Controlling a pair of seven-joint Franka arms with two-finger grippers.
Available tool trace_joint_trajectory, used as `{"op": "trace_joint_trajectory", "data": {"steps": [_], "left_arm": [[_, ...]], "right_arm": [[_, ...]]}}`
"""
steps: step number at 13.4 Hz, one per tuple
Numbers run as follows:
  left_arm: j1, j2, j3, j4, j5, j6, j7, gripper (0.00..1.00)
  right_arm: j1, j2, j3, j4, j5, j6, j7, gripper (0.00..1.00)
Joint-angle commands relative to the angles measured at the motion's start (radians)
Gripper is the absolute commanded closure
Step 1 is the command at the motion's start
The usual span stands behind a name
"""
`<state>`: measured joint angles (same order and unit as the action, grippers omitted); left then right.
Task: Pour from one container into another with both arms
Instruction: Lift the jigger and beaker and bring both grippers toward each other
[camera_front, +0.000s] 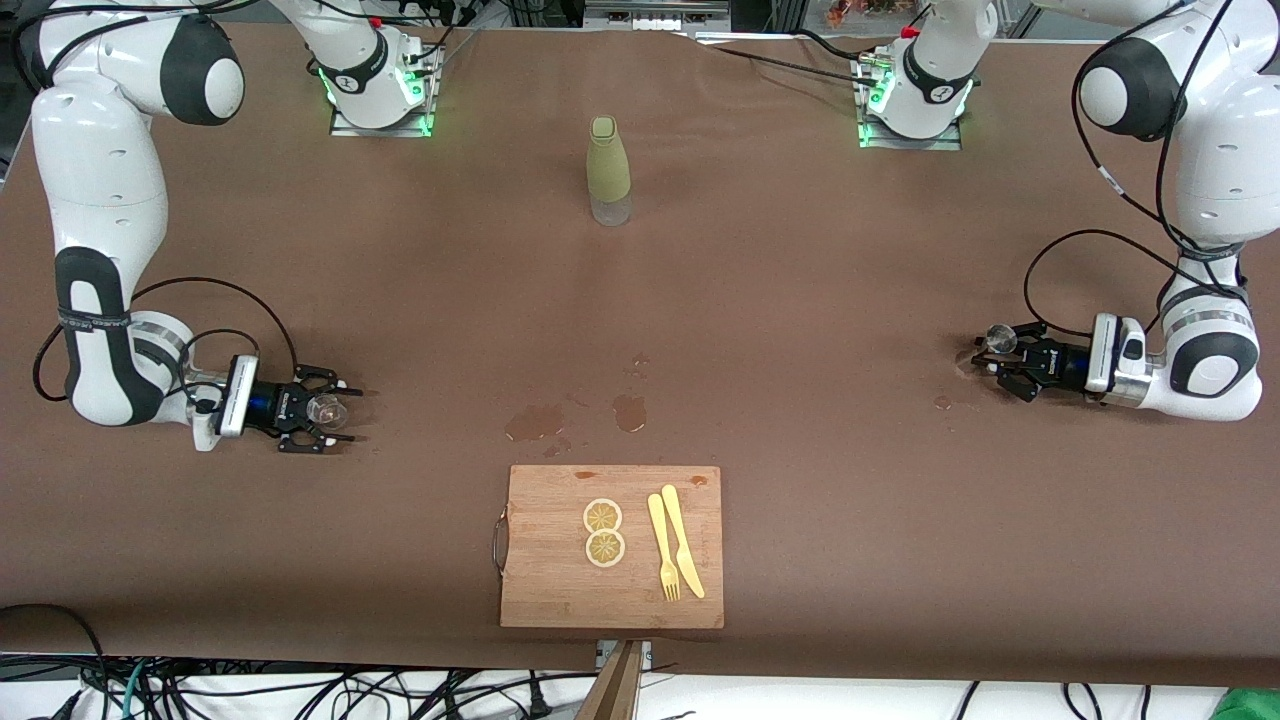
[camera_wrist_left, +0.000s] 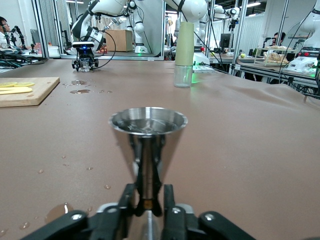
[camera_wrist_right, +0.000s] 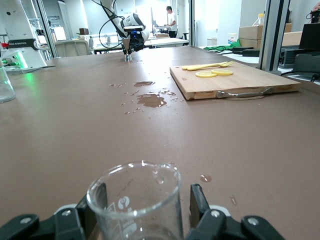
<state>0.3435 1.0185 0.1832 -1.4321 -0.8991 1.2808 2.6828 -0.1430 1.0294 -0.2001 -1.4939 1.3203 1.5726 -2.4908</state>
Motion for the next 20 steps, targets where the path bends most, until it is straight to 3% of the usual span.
{"op": "trace_joint_trajectory", "data": {"steps": [1, 4, 9, 14, 20], "left_arm": [[0.003, 0.0, 0.001, 0.002, 0.028, -0.003, 0.08, 1.0], [0.003, 0.0, 0.001, 0.004, 0.028, 0.0, 0.086, 1.0], [0.005, -0.006, -0.001, 0.006, 0.026, -0.006, 0.081, 1.0], [0.006, -0.024, -0.045, 0.015, 0.02, -0.006, -0.003, 1.0], [-0.012, -0.021, -0.195, 0.015, 0.014, 0.103, -0.125, 1.0]], "right_arm": [[-0.001, 0.024, 0.001, 0.009, 0.019, -0.02, -0.02, 0.3], [-0.001, 0.024, 0.001, 0.012, 0.017, -0.022, -0.023, 0.55], [-0.001, 0.021, -0.001, 0.067, 0.02, -0.023, 0.007, 0.73], [0.016, 0.021, 0.033, 0.121, 0.017, -0.013, 0.144, 0.73], [0.06, 0.021, 0.051, 0.156, 0.01, -0.022, 0.252, 0.73]]}}
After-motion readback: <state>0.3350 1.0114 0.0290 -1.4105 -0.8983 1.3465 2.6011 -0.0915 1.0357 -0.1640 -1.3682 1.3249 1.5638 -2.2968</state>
